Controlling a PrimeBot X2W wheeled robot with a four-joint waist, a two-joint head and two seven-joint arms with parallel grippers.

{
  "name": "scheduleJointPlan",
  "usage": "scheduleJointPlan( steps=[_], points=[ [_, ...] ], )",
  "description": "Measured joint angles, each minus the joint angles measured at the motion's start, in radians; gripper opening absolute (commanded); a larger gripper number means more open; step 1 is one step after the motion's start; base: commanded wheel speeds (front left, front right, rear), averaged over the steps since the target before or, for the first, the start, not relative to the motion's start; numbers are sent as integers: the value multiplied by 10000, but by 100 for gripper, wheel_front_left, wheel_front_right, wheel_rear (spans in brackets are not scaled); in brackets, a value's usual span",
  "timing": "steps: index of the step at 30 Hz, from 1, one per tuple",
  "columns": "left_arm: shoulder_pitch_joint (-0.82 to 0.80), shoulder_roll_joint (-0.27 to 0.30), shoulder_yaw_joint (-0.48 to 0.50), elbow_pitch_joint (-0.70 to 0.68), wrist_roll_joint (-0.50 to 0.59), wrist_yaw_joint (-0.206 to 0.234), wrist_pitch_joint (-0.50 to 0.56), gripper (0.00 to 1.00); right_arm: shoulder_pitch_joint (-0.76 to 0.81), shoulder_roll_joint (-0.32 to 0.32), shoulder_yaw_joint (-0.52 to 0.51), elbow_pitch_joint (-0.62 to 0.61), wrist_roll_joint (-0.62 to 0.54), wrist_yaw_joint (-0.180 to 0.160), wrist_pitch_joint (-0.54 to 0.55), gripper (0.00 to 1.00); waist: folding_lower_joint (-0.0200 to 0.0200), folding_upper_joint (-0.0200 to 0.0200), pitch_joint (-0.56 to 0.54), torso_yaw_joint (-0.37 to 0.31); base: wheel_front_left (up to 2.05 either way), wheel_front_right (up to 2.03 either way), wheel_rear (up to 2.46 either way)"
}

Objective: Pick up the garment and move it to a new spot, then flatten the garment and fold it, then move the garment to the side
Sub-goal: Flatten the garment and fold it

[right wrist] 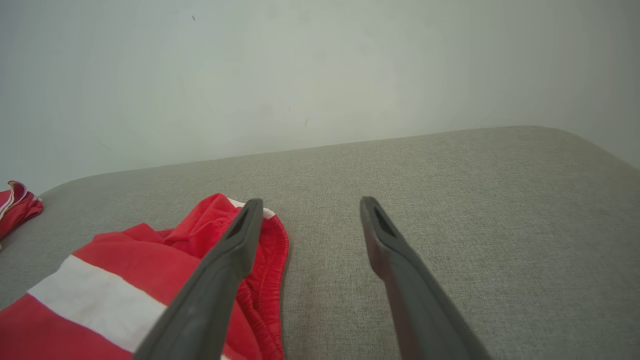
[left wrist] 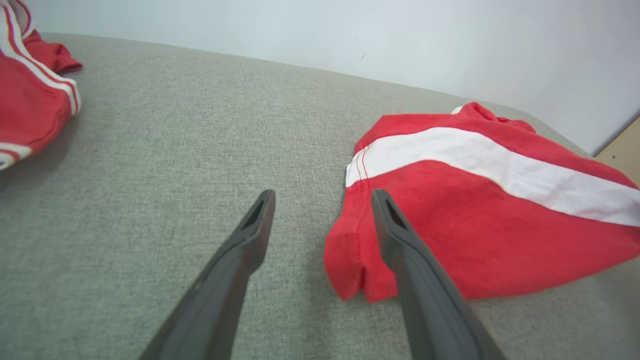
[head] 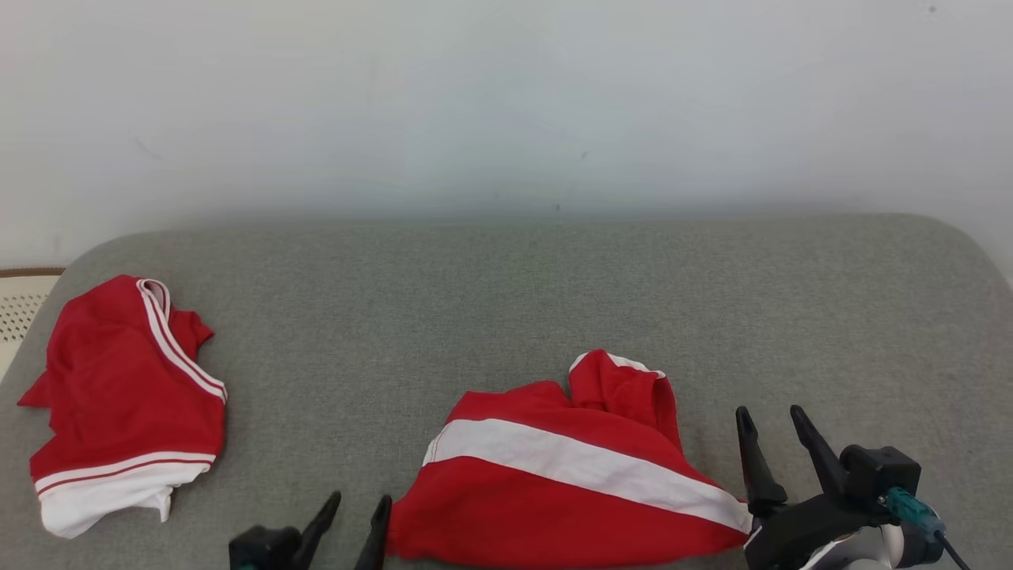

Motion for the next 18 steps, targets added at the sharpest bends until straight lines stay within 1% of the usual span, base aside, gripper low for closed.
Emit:
scheduleJointPlan(
  steps=[6,12,18],
  points=[
    [-1076,-54,-59,688,33,-36,0,100,12,4,215,-13,40,0,0,100,1,1,85,-300,0,0,0],
    [-2162,-79,-596,1939,-4,-40,0,100,-144,4,441,4,44,0,0,100,1,1,292,-702,0,0,0],
    [-2727,-88,-999,2805,-514,-40,0,100,-325,-36,577,35,58,0,0,100,2,1,541,-1114,0,0,0]
  ],
)
